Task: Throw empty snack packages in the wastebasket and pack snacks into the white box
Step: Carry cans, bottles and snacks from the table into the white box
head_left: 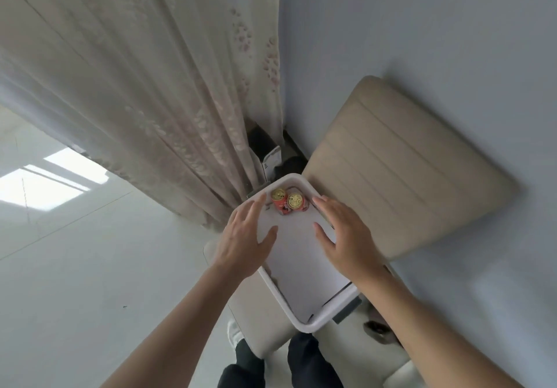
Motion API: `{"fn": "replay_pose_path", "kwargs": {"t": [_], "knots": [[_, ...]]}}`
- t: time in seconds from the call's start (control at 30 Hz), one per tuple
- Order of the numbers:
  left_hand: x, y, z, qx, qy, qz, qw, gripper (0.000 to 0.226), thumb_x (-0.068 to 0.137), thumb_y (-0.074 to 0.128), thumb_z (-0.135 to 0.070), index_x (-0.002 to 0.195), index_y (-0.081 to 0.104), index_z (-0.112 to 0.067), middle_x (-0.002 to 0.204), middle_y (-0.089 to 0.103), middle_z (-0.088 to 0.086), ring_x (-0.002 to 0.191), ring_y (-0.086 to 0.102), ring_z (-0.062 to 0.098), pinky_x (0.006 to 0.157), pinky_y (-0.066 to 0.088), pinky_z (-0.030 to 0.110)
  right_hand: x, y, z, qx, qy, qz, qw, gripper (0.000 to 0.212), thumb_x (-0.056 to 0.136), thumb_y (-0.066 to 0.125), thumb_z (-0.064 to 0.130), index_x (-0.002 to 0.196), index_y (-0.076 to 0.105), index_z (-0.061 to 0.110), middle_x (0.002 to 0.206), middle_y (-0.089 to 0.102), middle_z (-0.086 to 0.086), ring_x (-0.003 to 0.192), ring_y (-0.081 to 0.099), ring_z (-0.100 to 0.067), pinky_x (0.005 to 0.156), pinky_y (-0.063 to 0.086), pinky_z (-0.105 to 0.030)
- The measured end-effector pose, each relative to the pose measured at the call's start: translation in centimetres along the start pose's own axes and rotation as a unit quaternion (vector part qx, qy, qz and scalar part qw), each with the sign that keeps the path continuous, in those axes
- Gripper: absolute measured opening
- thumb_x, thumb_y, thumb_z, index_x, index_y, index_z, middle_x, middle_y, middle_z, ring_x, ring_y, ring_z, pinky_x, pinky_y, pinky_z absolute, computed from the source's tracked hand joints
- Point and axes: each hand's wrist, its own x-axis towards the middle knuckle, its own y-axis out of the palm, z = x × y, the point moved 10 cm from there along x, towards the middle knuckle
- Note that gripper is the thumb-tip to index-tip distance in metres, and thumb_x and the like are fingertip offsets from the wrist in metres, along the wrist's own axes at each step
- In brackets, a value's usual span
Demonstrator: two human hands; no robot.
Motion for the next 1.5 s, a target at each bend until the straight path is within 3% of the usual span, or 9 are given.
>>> {"fn": "replay_pose_path", "kwargs": {"t": [0.1,0.23,0.33,0.63,0.77,0.9,1.07,1.27,1.5], "knots": [[2.9,3.3,1.7,0.009,0.003,0.019,1.0,0.071,0.099,0.053,-0.051,0.16,0.021,-0.032,0.159,0.038,-0.002,0.148,0.031,0.022,0.119,0.035,0.044,2.3,2.1,-2.3,0.013,0.0,-0.025,1.0,0.049,0.102,0.055,0.034,0.148,0.048,0.018,0.144,0.057,0.004,0.134,0.05,-0.007,0.109,0.042,-0.02],[6.4,8.2,4.9,-0.024,-0.034,0.036,0.998,0.068,0.1,0.054,-0.048,0.159,0.025,-0.032,0.158,0.04,-0.004,0.144,0.036,0.022,0.115,0.039,0.045,3.8,6.9,-5.8,0.027,0.023,-0.022,0.999,0.056,0.098,0.065,0.03,0.149,0.046,0.019,0.144,0.055,0.004,0.133,0.048,-0.004,0.109,0.038,-0.014],[8.7,11.5,6.7,-0.05,-0.043,0.038,0.997,0.066,0.1,0.054,-0.044,0.158,0.024,-0.034,0.156,0.042,-0.005,0.141,0.042,0.022,0.113,0.04,0.044,4.6,10.8,-8.3,0.038,0.021,-0.013,0.999,0.059,0.097,0.066,0.031,0.15,0.044,0.02,0.148,0.051,0.004,0.137,0.047,-0.007,0.108,0.048,-0.028],[13.3,15.9,8.7,-0.116,-0.015,-0.008,0.993,0.059,0.1,0.06,-0.024,0.153,0.036,-0.037,0.149,0.045,-0.012,0.135,0.043,0.007,0.1,0.037,0.02,6.9,16.4,-12.4,0.041,-0.014,-0.013,0.999,0.058,0.094,0.07,0.025,0.147,0.049,0.016,0.147,0.051,-0.001,0.139,0.046,-0.016,0.107,0.048,-0.037],[14.3,17.4,9.1,-0.16,-0.013,-0.018,0.987,0.056,0.099,0.06,-0.018,0.149,0.043,-0.033,0.145,0.049,-0.01,0.136,0.044,0.007,0.105,0.037,0.019,7.2,18.7,-13.6,0.036,-0.018,0.009,0.999,0.056,0.095,0.068,0.023,0.147,0.05,0.019,0.147,0.048,-0.004,0.14,0.044,-0.018,0.104,0.049,-0.038],[15.2,18.1,9.2,-0.186,-0.015,-0.032,0.982,0.046,0.1,0.058,-0.017,0.141,0.049,-0.035,0.134,0.055,-0.013,0.128,0.048,0.003,0.097,0.032,0.002,7.7,19.6,-14.6,0.024,-0.011,-0.002,1.0,0.052,0.093,0.07,0.016,0.142,0.055,0.017,0.146,0.049,-0.007,0.138,0.046,-0.02,0.106,0.047,-0.036],[15.4,18.6,9.4,-0.232,-0.024,-0.059,0.971,0.039,0.101,0.061,-0.018,0.137,0.053,-0.031,0.133,0.057,-0.012,0.128,0.049,0.0,0.1,0.036,0.007,8.7,20.1,-14.6,0.014,-0.011,-0.032,0.999,0.043,0.095,0.068,0.018,0.136,0.059,0.013,0.143,0.054,-0.007,0.136,0.049,-0.02,0.111,0.04,-0.024],[15.3,19.6,9.6,-0.299,-0.06,-0.086,0.949,0.036,0.099,0.063,-0.019,0.132,0.057,-0.033,0.133,0.056,-0.01,0.124,0.056,0.008,0.104,0.05,0.033,9.2,20.3,-14.9,0.033,-0.004,-0.038,0.999,0.041,0.095,0.069,0.021,0.134,0.059,0.013,0.139,0.056,-0.005,0.133,0.052,-0.02,0.106,0.049,-0.034],[14.8,18.8,9.3,-0.283,-0.046,-0.09,0.954,0.037,0.099,0.062,-0.017,0.132,0.058,-0.032,0.136,0.052,-0.014,0.13,0.054,0.013,0.106,0.05,0.038,9.0,19.3,-14.1,0.082,0.004,-0.034,0.996,0.042,0.097,0.068,0.017,0.137,0.056,0.011,0.139,0.055,-0.005,0.132,0.052,-0.017,0.103,0.051,-0.036]]}}
